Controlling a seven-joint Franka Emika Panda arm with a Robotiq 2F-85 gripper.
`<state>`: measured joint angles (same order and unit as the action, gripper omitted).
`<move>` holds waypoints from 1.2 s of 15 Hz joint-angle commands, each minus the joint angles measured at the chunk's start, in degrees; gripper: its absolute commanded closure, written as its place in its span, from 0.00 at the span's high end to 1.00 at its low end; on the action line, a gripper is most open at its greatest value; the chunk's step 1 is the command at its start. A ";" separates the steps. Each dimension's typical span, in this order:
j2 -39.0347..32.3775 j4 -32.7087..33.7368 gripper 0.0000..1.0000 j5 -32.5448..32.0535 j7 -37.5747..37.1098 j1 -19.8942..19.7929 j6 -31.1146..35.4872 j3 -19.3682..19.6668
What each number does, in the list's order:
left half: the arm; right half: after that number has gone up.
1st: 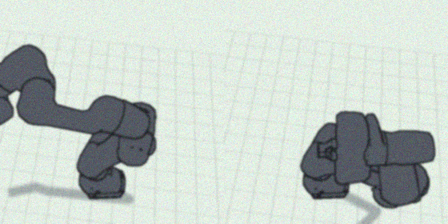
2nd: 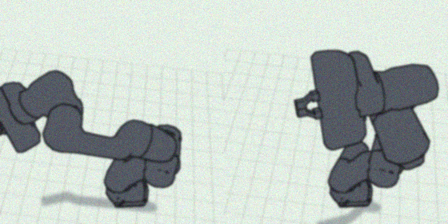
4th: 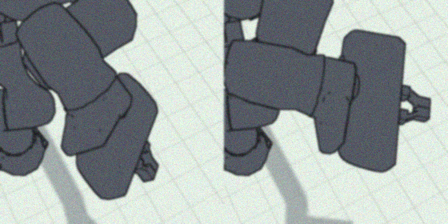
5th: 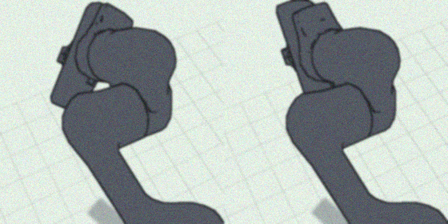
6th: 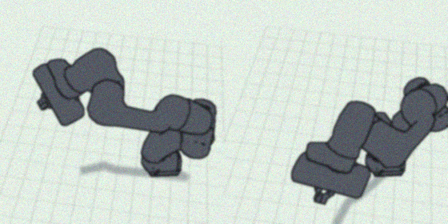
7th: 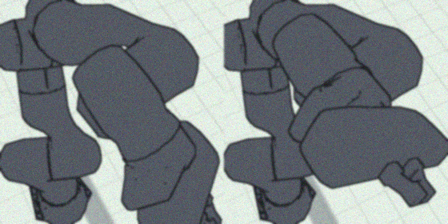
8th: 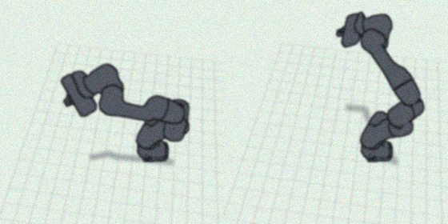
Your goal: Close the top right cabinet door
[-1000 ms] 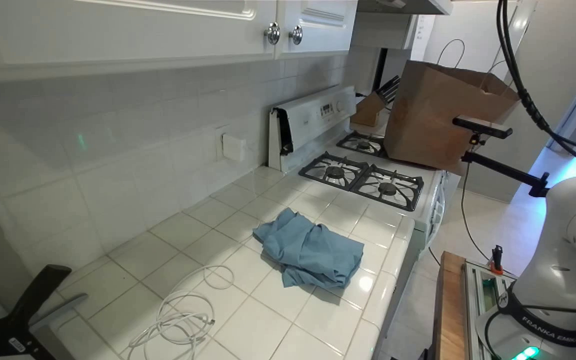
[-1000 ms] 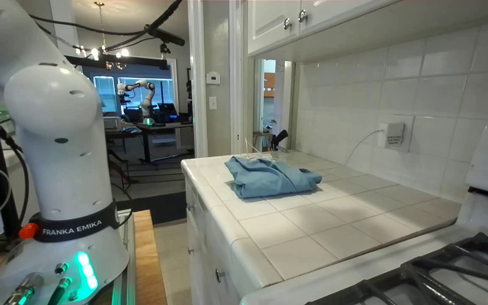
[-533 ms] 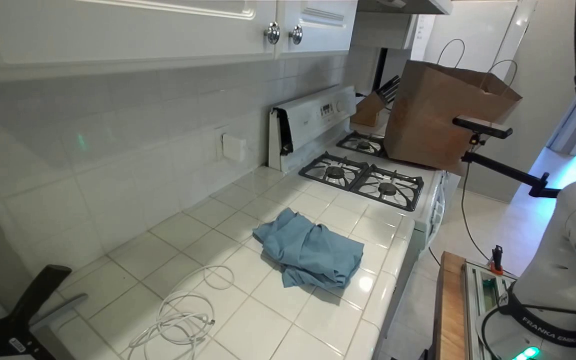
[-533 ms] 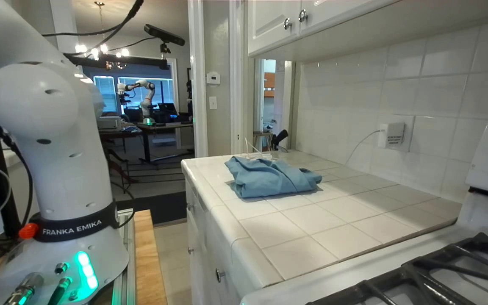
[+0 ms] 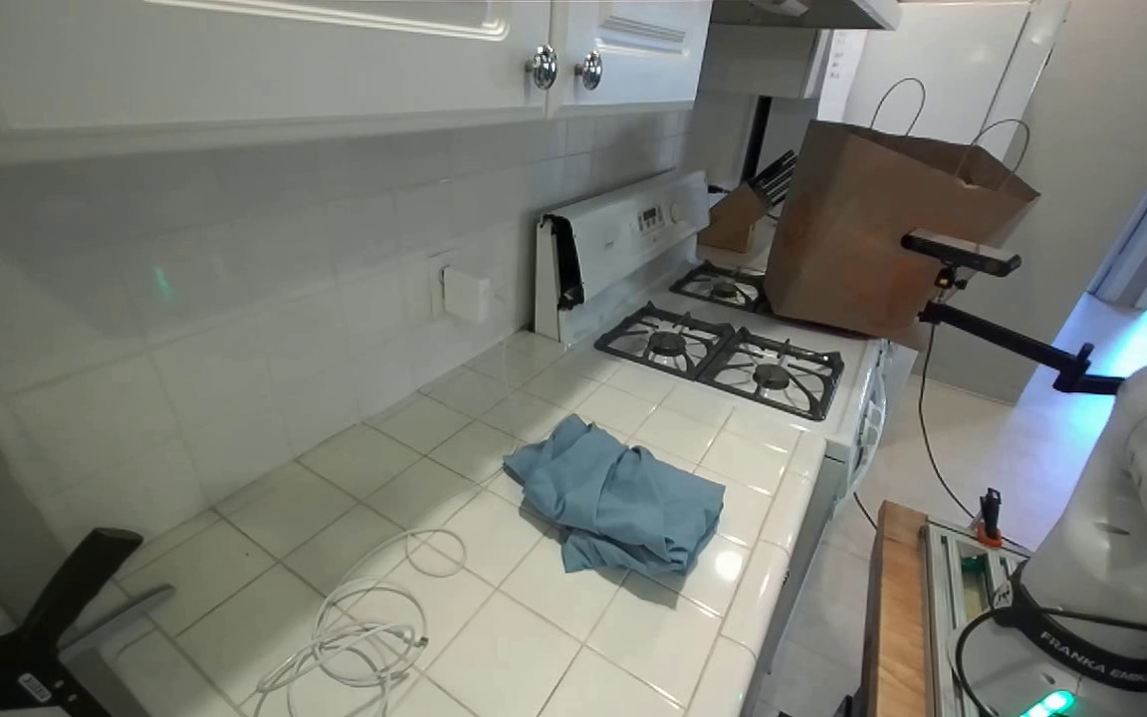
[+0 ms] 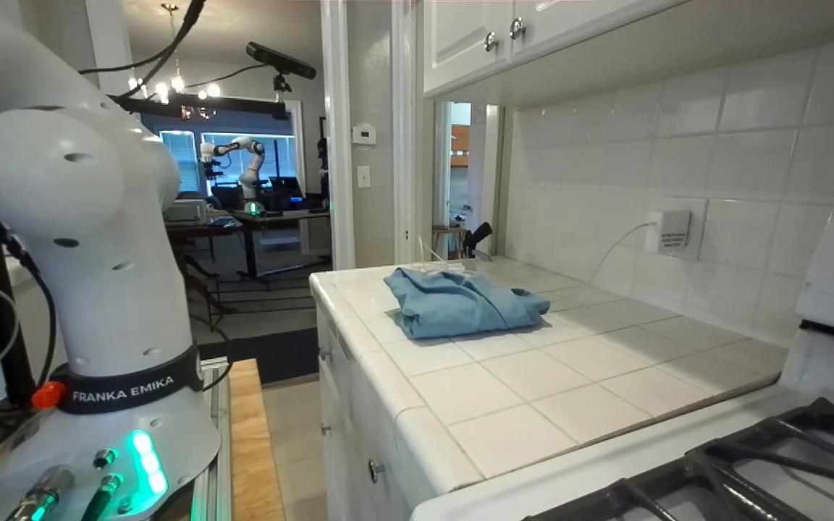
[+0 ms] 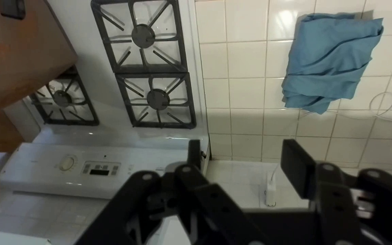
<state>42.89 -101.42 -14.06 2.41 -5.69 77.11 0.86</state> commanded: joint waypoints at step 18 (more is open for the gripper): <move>10.14 -21.63 1.00 3.86 -5.67 0.88 10.10 2.19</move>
<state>53.15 -123.23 -10.24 -3.28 -4.77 87.33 3.08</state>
